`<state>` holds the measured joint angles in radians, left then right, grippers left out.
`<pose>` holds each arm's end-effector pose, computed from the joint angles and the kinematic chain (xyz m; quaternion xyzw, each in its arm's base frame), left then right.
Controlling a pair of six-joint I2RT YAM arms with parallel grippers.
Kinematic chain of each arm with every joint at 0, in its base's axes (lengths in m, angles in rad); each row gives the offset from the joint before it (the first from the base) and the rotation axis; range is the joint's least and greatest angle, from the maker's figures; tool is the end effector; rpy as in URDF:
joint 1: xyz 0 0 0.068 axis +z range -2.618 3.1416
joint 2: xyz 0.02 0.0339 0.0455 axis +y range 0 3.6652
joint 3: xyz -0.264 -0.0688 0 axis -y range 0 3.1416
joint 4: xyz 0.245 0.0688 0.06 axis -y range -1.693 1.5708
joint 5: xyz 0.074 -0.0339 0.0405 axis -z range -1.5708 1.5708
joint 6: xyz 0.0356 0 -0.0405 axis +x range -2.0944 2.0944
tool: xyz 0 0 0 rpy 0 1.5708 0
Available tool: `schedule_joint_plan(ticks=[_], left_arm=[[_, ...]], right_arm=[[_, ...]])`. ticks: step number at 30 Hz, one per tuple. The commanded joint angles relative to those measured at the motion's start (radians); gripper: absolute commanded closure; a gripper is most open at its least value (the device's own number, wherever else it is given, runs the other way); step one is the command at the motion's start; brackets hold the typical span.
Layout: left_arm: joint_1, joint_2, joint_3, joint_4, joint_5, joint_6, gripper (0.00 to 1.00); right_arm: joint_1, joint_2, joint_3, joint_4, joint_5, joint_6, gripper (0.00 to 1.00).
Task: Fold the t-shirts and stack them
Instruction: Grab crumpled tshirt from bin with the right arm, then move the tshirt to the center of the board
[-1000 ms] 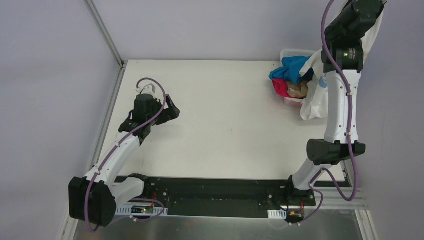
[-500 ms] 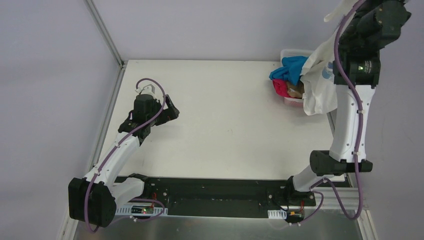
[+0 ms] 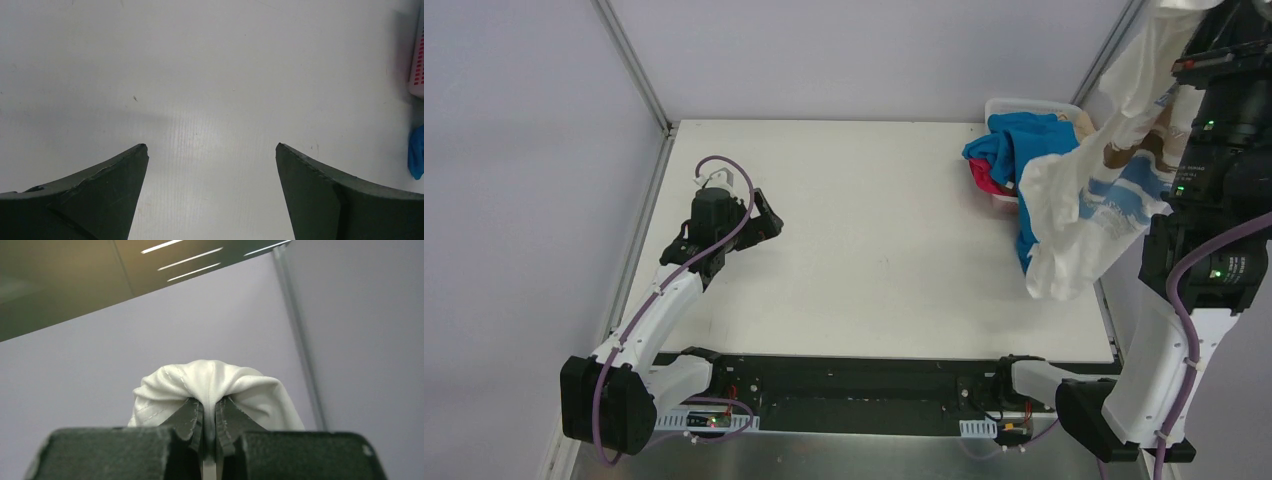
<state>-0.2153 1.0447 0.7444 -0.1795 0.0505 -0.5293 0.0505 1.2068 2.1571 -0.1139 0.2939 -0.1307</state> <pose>0.2306 -0.0523 0.2761 -0.1207 0.8461 -0.2088 0.4753 0.0925 -0.0057 0.6746 0.1040 0.3660 -0.0895 0.9204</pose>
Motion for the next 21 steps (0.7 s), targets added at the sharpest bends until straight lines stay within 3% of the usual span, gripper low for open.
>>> schedule_joint_plan(ticks=[1,6,9,15,21], left_arm=[[-0.002,-0.038,0.034,0.005,0.024,-0.012,0.00],[-0.001,-0.064,0.025,-0.007,0.013,-0.014,0.00],[-0.001,-0.085,0.018,-0.018,-0.001,-0.014,0.00],[-0.001,-0.129,0.006,-0.058,-0.044,-0.022,0.00],[-0.001,-0.194,-0.015,-0.122,-0.115,-0.045,0.00]], right_arm=[[0.000,0.014,-0.037,-0.071,-0.445,0.286,1.00],[0.010,0.092,-0.018,-0.008,-0.779,0.584,1.00],[0.056,0.139,-0.007,0.068,-0.865,0.691,1.00],[0.281,0.271,0.097,0.003,-0.913,0.641,1.00],[0.449,0.415,0.194,-0.033,-0.817,0.537,1.00]])
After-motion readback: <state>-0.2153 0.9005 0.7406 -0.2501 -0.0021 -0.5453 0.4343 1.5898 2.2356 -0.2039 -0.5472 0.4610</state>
